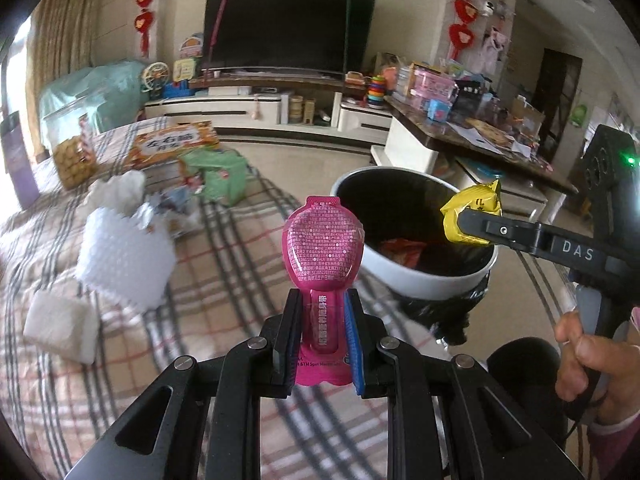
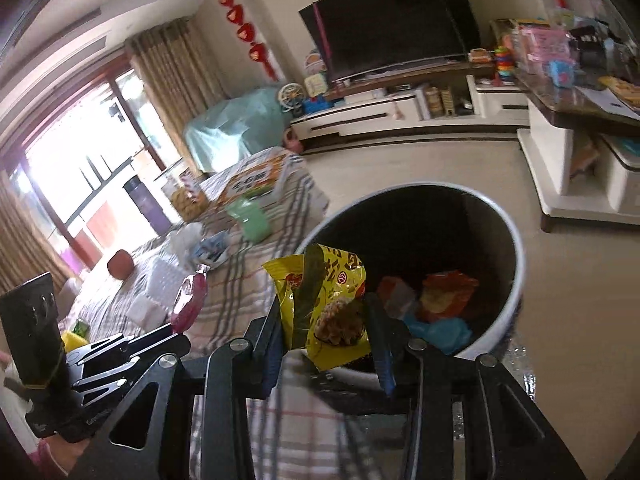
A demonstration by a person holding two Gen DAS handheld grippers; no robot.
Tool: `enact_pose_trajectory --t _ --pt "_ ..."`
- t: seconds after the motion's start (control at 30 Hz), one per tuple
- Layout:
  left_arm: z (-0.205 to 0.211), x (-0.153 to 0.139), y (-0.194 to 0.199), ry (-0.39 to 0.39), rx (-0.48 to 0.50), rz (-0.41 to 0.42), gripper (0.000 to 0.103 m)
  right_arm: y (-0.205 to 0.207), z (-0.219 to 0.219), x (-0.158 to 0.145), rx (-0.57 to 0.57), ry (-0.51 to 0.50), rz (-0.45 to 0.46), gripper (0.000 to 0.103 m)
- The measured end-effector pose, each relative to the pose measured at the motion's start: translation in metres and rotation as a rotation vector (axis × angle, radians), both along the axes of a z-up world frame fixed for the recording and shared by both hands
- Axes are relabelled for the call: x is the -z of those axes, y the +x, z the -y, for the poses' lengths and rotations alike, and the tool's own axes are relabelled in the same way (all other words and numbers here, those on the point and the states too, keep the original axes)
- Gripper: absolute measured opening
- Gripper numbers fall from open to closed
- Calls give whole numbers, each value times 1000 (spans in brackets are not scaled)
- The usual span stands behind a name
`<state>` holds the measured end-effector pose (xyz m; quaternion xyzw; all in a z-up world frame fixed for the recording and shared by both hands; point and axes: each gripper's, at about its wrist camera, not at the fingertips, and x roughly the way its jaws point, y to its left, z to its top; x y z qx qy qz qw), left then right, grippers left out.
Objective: Collect trash
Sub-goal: 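Carry the hairbrush and yellow packet over the bin and open both grippers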
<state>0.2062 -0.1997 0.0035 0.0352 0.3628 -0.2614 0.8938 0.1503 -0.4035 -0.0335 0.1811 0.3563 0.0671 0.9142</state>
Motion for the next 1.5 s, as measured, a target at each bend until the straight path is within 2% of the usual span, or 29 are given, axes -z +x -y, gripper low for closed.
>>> enact_pose_trajectory --t 0.8,1.5 --pt "74 4 45 32 77 5 19 20 49 9 55 36 -35 38" --pt "101 10 63 45 88 -21 19 36 62 16 59 46 -69 39"
